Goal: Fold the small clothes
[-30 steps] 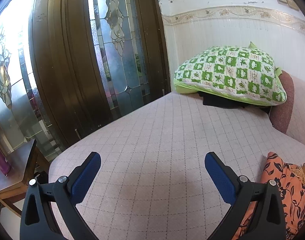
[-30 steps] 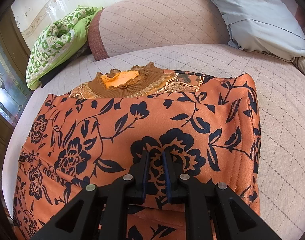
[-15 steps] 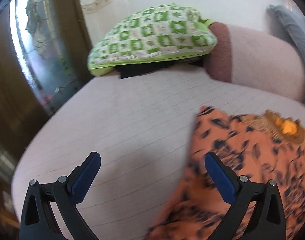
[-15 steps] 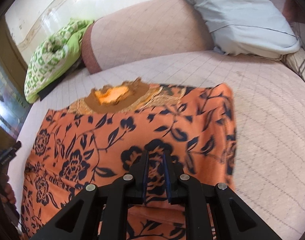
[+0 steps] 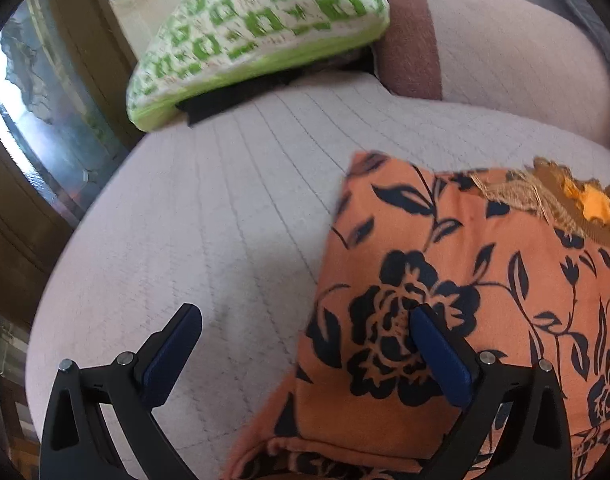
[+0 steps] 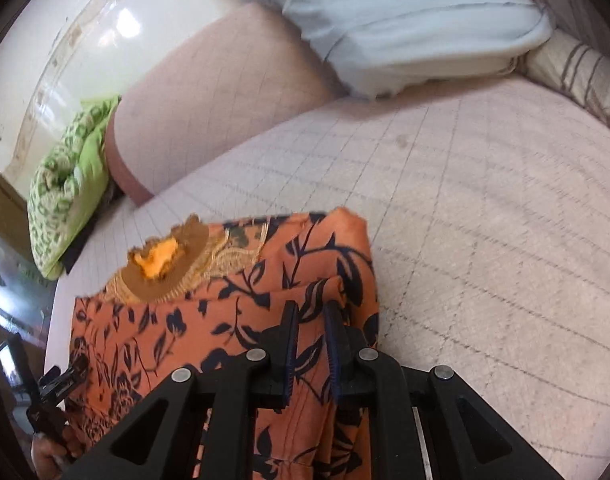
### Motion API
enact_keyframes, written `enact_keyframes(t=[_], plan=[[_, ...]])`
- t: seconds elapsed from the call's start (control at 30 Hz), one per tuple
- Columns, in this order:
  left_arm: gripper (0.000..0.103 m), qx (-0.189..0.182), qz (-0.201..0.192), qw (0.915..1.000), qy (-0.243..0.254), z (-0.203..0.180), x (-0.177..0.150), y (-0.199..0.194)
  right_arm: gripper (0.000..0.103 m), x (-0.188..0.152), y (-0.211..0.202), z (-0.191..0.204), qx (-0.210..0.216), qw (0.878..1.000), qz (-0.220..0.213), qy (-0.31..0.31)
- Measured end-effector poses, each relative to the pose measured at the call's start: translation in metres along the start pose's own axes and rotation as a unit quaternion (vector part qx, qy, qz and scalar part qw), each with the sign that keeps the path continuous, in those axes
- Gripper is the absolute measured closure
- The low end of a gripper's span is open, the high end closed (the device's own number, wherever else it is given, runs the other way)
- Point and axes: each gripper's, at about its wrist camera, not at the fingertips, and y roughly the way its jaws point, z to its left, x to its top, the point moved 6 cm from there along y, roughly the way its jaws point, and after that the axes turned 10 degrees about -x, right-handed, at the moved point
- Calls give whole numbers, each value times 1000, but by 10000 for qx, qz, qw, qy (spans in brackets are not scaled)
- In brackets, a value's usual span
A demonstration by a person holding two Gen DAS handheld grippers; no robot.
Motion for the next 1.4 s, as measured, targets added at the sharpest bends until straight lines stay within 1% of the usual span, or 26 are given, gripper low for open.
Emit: enact_keyframes(t=[0.07, 0.13, 0.17, 0.2, 0.27, 0.33, 0.37, 0.4, 0.43, 0.5, 0.57, 0.6, 0.63, 0.67, 0.7, 0.73, 0.83, 0.9, 0.97, 1.03, 1.07, 1.1, 1.17, 1.2, 1.27, 1.4], plan=[[0, -64, -91, 9999, 0, -2, 3, -7, 87, 3, -12, 9, 24, 9995, -294, -136], [0, -100, -157, 9998, 71, -6, 4, -13, 87, -1, -16, 24, 197, 9986, -336, -360], [0, -19, -157, 9997, 161, -8, 2, -14, 87, -7, -14, 32, 186, 9982, -272, -492], [0, 100, -105, 9995, 279, -10, 0, -12, 87, -15, -2, 38, 26, 9977, -66, -673], [0, 233, 273, 9982, 487, -11, -8, 3, 86, -30, 25, 39, -265, 9956, 458, -774], [0, 125, 208, 9992, 333, -7, -9, -2, 87, -27, 22, 41, -208, 9967, 257, -746], [0, 94, 245, 9992, 290, -5, -8, -5, 87, -25, 18, 43, -199, 9967, 293, -736], [0, 66, 178, 9995, 244, -3, -5, -11, 87, -23, 13, 44, -52, 9977, 246, -637], [0, 84, 60, 9997, 214, -2, -4, -17, 87, -22, 7, 46, 91, 9982, 163, -573], [0, 189, 23, 9994, 280, -2, -6, -20, 87, -25, -2, 50, 140, 9976, 75, -679], [0, 282, 323, 9978, 498, -2, -14, -9, 85, -38, 5, 63, 132, 9940, 312, -1042], [0, 262, 439, 9969, 591, -4, -21, -3, 81, -50, 16, 69, 121, 9898, 667, -1249], [0, 253, 308, 9977, 555, -4, -21, -7, 81, -55, 18, 71, 53, 9883, 595, -1401], [0, 237, 316, 9980, 502, -3, -22, -12, 81, -56, 15, 74, 14, 9881, 412, -1480], [0, 90, 436, 9981, 419, -1, -23, -18, 81, -57, 12, 77, -71, 9868, 354, -1581], [0, -112, 416, 9986, 301, 0, -25, -27, 81, -58, 7, 79, -133, 9863, 402, -1592], [0, -304, 158, 9994, 39, 17, -41, -63, 81, -62, -21, 80, 323, 9910, 302, -1266], [0, -199, -56, 9998, -24, 32, -53, -90, 81, -67, -47, 73, 501, 9917, 113, -1179], [0, -143, -294, 9994, -84, 49, -68, -118, 79, -71, -80, 68, 520, 9909, -233, -1217], [0, -169, -493, 9984, -226, 70, -100, -153, 59, -83, -109, 57, 584, 9895, -459, -1237], [0, -233, -496, 9982, -248, 81, -112, -162, 29, -91, -123, 46, 614, 9898, -525, -1172], [0, -274, -472, 9982, -236, 92, -118, -166, 23, -95, -131, 41, 652, 9901, -589, -1093], [0, -244, -409, 9988, -91, 107, -147, -185, 23, -112, -154, 24, 798, 9903, -616, -954], [0, -126, -378, 9992, 47, 117, -162, -196, 23, -119, -162, 16, 866, 9904, -557, -921], [0, 4, -322, 9993, 177, 131, -182, -208, 23, -134, -179, 3, 832, 9907, -492, -961], [0, -42, -204, 9997, -143, 169, -209, -229, 23, -166, -213, -19, 541, 9886, -512, -1308]])
